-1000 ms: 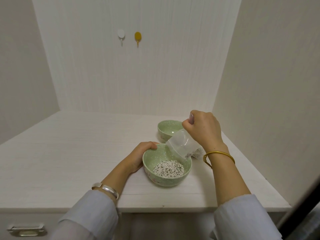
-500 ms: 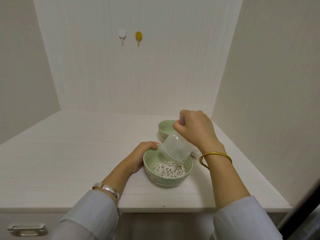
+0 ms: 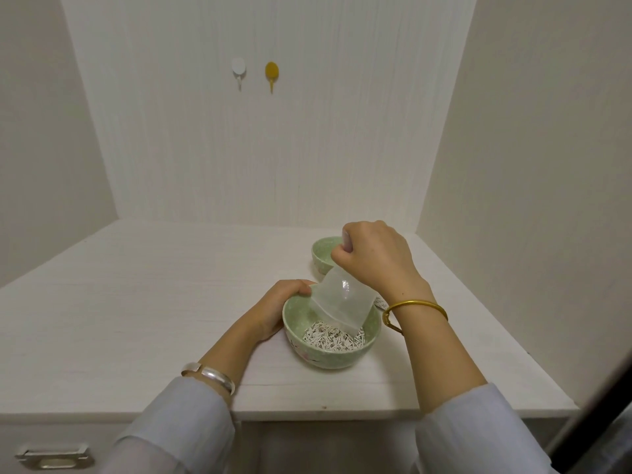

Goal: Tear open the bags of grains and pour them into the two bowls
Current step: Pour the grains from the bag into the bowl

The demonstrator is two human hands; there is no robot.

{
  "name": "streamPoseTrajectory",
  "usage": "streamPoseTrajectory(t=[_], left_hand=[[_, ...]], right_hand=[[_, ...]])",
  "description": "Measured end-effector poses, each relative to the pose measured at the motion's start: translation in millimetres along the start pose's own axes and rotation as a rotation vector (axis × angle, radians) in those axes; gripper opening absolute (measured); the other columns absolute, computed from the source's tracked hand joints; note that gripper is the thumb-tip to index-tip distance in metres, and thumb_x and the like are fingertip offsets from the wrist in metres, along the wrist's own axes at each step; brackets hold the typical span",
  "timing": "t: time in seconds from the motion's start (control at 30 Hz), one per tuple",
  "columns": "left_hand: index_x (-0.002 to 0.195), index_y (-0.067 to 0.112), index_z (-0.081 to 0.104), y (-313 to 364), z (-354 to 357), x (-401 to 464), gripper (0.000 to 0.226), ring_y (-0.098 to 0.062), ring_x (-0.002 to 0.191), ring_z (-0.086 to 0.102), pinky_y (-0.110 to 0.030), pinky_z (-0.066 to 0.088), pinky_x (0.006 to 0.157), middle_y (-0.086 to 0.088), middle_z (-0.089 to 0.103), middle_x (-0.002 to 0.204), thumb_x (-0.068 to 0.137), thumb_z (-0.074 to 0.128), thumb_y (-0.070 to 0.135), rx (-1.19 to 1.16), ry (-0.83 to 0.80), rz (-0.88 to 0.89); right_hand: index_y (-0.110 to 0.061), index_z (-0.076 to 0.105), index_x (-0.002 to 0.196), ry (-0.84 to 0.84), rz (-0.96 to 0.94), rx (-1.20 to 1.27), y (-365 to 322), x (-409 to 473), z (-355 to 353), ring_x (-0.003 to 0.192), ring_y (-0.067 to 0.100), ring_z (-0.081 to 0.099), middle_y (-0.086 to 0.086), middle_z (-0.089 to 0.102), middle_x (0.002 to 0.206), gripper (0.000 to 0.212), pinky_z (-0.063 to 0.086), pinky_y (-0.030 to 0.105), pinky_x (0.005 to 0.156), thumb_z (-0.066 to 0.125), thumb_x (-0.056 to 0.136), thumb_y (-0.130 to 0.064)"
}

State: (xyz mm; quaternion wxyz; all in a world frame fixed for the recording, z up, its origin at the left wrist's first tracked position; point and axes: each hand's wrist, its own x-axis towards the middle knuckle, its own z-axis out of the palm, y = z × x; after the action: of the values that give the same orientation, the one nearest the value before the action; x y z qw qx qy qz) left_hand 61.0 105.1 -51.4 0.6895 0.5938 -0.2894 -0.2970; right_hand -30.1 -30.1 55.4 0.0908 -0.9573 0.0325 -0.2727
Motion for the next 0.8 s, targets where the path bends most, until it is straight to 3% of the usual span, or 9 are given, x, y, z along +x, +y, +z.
streamPoseTrajectory(t=[0.1,0.17,0.27,0.4,0.5,0.6,0.73,0.8], left_hand=[[0.109,0.001,0.065,12.3,-1.3,-6.2,0.041,-0.027,0.097,0.064,-0.034,0.051,0.085,-0.017,0.069,0.104,0.078,0.044,0.018,0.031,-0.034,-0.004],[0.111,0.005,0.064,26.0,-3.6,-10.2,0.043,-0.027,0.109,0.058,-0.038,0.043,0.096,-0.013,0.068,0.112,0.076,0.051,0.026,0.101,0.023,0.085],[0.092,0.025,0.069,51.2,5.8,-20.1,0.037,-0.002,0.097,0.062,-0.018,0.044,0.090,0.014,0.071,0.096,0.060,0.067,0.044,0.331,0.026,0.150],[0.089,0.025,0.071,61.1,30.9,-20.9,0.035,0.001,0.089,0.062,-0.007,0.042,0.081,0.008,0.070,0.096,0.058,0.080,0.038,0.650,0.071,0.137],[0.078,0.015,0.073,59.2,41.5,-20.4,0.016,-0.005,0.073,0.065,-0.020,0.049,0.070,0.001,0.071,0.080,0.066,0.080,0.022,0.615,0.197,0.190],[0.068,0.014,0.071,56.8,41.3,-22.5,0.008,0.000,0.058,0.064,-0.011,0.045,0.056,0.010,0.068,0.058,0.068,0.079,0.013,0.542,0.258,0.229],[0.077,0.006,0.071,55.2,39.2,-29.0,0.005,-0.006,0.067,0.066,-0.014,0.049,0.063,-0.001,0.071,0.075,0.075,0.073,0.010,0.444,0.273,0.268],[0.083,-0.002,0.071,53.7,38.2,-30.7,0.015,-0.009,0.070,0.067,-0.017,0.051,0.065,-0.009,0.071,0.080,0.078,0.070,0.013,0.400,0.285,0.273]], right_hand=[[-0.011,0.045,0.062,-0.045,-0.010,-0.001,-2.5,-1.1,-1.7,0.057,0.023,0.038,0.007,0.045,0.060,0.016,0.028,0.028,0.048,0.049,0.076,-0.018],[-0.011,0.045,0.062,-0.069,-0.022,-0.026,-2.5,-0.7,-2.9,0.059,0.025,0.042,0.006,0.046,0.059,0.018,0.028,0.028,0.048,0.049,0.077,-0.020],[-0.016,0.037,0.056,-0.065,-0.032,-0.054,-3.2,-0.4,-6.2,0.064,0.028,0.049,0.000,0.043,0.057,0.030,0.025,0.026,0.044,0.050,0.080,-0.030],[-0.014,0.045,0.064,-0.017,-0.054,-0.025,-7.0,-2.8,-9.2,0.067,0.028,0.050,0.000,0.046,0.059,0.036,0.024,0.029,0.046,0.051,0.082,-0.046],[-0.016,0.048,0.076,0.030,-0.071,0.020,-9.8,-4.7,-11.0,0.068,0.025,0.047,-0.003,0.047,0.064,0.042,0.028,0.031,0.052,0.050,0.082,-0.057],[-0.018,0.056,0.094,0.073,-0.025,0.167,-4.4,-8.8,-16.3,0.073,0.017,0.052,-0.005,0.057,0.080,0.046,0.037,0.030,0.061,0.049,0.081,-0.062],[-0.023,0.057,0.093,0.155,0.110,0.635,14.0,-24.2,-16.6,0.080,0.013,0.061,-0.011,0.062,0.088,0.035,0.049,0.032,0.072,0.047,0.085,-0.056],[-0.024,0.056,0.090,0.161,0.184,0.779,21.2,-32.6,-9.5,0.084,0.017,0.062,-0.009,0.063,0.088,0.027,0.051,0.036,0.077,0.046,0.089,-0.049]])
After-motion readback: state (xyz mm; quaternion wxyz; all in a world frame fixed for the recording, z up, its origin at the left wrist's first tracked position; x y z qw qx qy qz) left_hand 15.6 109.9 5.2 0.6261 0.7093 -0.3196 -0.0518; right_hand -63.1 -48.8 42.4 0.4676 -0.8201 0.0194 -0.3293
